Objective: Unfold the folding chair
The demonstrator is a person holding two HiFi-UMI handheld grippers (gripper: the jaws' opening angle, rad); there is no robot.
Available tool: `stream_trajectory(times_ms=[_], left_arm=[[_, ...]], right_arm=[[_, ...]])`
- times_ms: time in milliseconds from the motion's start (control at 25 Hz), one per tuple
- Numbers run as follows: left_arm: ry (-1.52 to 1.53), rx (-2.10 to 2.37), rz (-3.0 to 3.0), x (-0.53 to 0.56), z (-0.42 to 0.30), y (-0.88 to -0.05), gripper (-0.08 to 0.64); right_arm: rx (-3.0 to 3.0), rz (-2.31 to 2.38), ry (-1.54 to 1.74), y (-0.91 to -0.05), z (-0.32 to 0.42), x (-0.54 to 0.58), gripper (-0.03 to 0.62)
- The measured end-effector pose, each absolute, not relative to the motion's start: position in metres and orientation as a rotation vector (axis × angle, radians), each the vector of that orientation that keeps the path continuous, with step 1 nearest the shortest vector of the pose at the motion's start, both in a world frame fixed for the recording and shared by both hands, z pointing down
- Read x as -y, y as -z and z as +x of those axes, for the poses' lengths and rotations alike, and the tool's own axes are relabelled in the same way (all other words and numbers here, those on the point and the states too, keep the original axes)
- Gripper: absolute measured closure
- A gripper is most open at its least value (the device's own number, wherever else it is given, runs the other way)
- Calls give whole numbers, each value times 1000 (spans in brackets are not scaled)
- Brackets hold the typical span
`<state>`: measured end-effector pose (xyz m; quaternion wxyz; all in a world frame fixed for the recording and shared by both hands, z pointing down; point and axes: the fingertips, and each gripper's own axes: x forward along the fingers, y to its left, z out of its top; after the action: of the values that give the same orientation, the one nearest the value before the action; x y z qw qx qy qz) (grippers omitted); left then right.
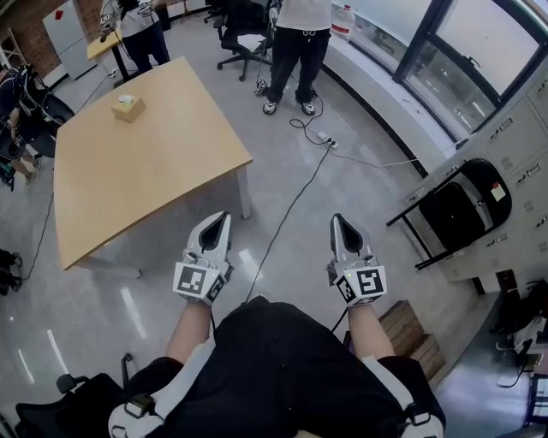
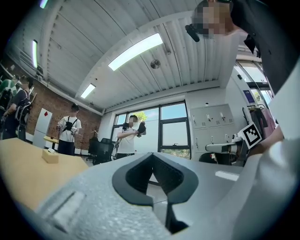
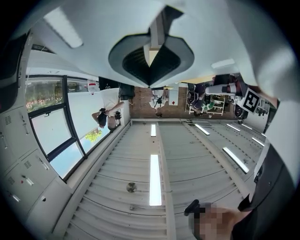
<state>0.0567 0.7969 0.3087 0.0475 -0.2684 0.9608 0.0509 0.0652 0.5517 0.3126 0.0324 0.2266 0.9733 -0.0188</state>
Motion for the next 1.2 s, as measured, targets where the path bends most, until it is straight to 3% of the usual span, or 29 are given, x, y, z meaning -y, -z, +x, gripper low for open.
stream_trajectory(times_ms=[760,1200], left_arm=[[-176,-2838,-1103,-738,36,-307,558],[-148,-2653,-1428,-659,16,-292,558]], right_arm=[[-2999,471,87,-302,87,-509,588],[-3032,117,41,-300,123,-446,588]])
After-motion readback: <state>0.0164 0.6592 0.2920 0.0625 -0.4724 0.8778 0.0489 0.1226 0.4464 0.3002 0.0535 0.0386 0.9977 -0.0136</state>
